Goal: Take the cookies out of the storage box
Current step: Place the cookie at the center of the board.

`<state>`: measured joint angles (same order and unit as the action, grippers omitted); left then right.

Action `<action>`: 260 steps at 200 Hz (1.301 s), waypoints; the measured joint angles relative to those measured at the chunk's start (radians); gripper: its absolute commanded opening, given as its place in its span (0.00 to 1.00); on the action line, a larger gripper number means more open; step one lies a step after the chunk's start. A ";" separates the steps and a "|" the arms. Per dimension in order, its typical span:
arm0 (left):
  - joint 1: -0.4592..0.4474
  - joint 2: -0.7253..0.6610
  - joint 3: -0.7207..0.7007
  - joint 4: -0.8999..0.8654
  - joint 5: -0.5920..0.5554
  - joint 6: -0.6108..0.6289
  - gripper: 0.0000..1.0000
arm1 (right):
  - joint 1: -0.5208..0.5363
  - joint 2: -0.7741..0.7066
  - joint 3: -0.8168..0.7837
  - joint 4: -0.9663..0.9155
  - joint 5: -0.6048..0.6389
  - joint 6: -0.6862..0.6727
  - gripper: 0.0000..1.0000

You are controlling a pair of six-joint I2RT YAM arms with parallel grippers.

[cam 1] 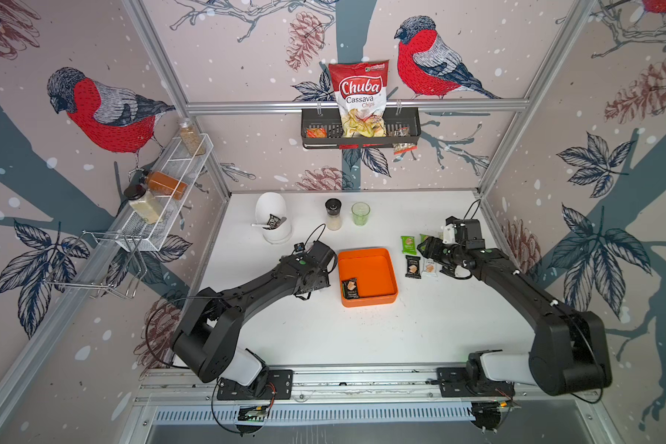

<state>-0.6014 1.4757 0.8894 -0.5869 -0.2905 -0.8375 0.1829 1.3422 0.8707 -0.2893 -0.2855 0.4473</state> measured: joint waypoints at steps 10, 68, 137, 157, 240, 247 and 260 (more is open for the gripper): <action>0.014 -0.008 -0.024 0.016 -0.003 0.005 0.43 | 0.000 0.001 0.001 0.000 0.000 0.000 0.66; 0.074 -0.023 -0.143 0.087 -0.005 0.062 0.43 | 0.000 0.002 0.001 -0.004 0.022 -0.003 0.66; 0.082 0.013 -0.169 0.157 0.003 0.111 0.47 | -0.003 0.002 0.008 -0.011 0.048 -0.007 0.66; 0.082 0.019 -0.170 0.161 0.003 0.112 0.53 | -0.007 0.002 0.008 -0.011 0.051 -0.008 0.66; 0.082 -0.040 -0.072 0.110 0.003 0.094 0.65 | -0.013 0.005 0.008 -0.010 0.051 -0.008 0.66; 0.082 -0.053 -0.057 0.104 0.004 0.082 0.65 | -0.013 0.005 0.008 -0.010 0.051 -0.008 0.66; 0.082 -0.075 -0.031 0.101 0.009 0.067 0.65 | -0.014 0.005 0.008 -0.010 0.051 -0.008 0.66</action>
<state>-0.5198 1.4006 0.8589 -0.4858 -0.2813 -0.7704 0.1692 1.3472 0.8787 -0.2993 -0.2344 0.4393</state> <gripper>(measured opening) 0.653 0.659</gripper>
